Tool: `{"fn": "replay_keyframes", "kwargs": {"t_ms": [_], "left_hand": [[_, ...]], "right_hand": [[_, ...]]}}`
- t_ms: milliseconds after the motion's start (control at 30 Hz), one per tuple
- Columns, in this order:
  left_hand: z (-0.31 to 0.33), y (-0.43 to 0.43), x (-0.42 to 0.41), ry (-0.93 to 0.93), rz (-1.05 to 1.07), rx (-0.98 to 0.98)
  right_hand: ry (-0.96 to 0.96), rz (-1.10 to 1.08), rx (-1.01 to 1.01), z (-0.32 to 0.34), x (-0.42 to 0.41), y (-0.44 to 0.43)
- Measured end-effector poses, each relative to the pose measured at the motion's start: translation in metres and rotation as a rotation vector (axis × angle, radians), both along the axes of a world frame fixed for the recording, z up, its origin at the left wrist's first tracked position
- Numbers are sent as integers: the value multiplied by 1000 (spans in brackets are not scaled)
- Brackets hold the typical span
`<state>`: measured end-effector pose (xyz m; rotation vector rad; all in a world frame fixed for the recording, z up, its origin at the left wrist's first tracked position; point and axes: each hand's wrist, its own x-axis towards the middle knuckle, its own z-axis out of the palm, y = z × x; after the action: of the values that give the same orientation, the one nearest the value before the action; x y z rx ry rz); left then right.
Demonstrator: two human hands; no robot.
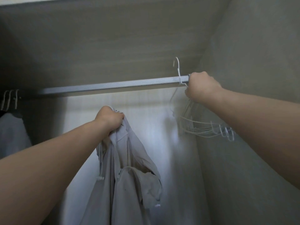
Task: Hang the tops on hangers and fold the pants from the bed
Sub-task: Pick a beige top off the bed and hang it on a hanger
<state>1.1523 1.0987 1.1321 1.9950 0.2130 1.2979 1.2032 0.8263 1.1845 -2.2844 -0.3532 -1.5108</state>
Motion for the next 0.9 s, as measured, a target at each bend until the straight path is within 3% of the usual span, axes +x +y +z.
{"fn": "replay_keyframes", "kwargs": {"t_ms": [167,300,400,600,900], "left_hand": [[-15,13,-4,-1,10,-37],[-32,21,-7,29,5,-72],[-46,28,-11,67,16,-76],[-68,49,-23,156,55,-40],[-101,64,-48,207,58,-112]], "right_hand": [[183,613,447,-41,1,27],[168,925,690,-102,-1,47],[275,1189,842,-143,-8,61],[574,1274,755,-178,-9,72],[626,1408,596,-269,-45,74]]}}
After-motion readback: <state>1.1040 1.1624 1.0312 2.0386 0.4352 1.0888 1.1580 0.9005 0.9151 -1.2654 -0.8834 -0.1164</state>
